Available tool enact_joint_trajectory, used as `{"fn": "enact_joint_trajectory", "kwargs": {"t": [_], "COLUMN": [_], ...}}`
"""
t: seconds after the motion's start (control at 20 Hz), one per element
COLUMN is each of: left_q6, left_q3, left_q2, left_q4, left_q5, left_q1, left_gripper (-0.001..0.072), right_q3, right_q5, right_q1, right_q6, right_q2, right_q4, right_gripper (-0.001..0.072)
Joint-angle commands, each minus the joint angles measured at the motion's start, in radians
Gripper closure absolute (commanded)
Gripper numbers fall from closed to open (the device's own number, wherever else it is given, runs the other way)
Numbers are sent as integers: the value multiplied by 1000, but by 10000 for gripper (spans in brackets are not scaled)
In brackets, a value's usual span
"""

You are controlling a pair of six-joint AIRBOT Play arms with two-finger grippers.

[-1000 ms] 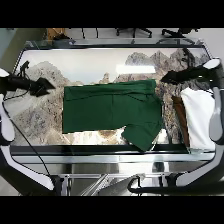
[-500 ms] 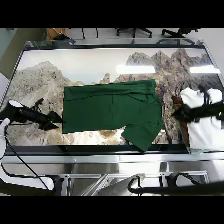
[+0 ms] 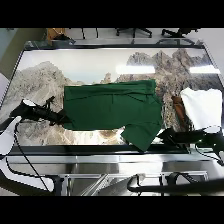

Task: Fold the shirts.

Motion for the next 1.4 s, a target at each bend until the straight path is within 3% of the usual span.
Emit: {"fn": "enact_joint_trajectory", "kwargs": {"t": [0.0, 0.35, 0.45, 0.65, 0.8, 1.0, 1.15, 1.35], "left_q6": [-6, -6, -13, -63, -80, -129, -148, -148], "left_q3": [42, 42, 42, 31, -72, -221, -253, -108], "left_q2": [-8, -8, -7, 45, 164, 265, 278, 278], "left_q4": [-18, -19, -18, 110, 176, 228, 190, 64], "left_q5": [-60, -77, -106, -188, -169, -175, -174, -196], "left_q1": [-8, -8, -5, 18, 78, 203, 261, 221], "left_gripper": [689, 688, 689, 689, 689, 689, 688, 688], "right_q3": [-36, -33, -14, 3, -13, -50, -35, 46], "right_q5": [-97, -202, -162, -102, -49, 3, -70, -230], "right_q1": [7, 200, 224, 207, 211, 211, 212, 212], "right_q6": [-53, -253, -324, -251, -54, 129, 81, -201], "right_q2": [-44, -229, -235, -150, -13, 245, 408, 285], "right_q4": [65, 329, 363, 287, 51, -174, -171, 126], "right_gripper": [216, 226, 684, 695, 695, 696, 695, 695]}}
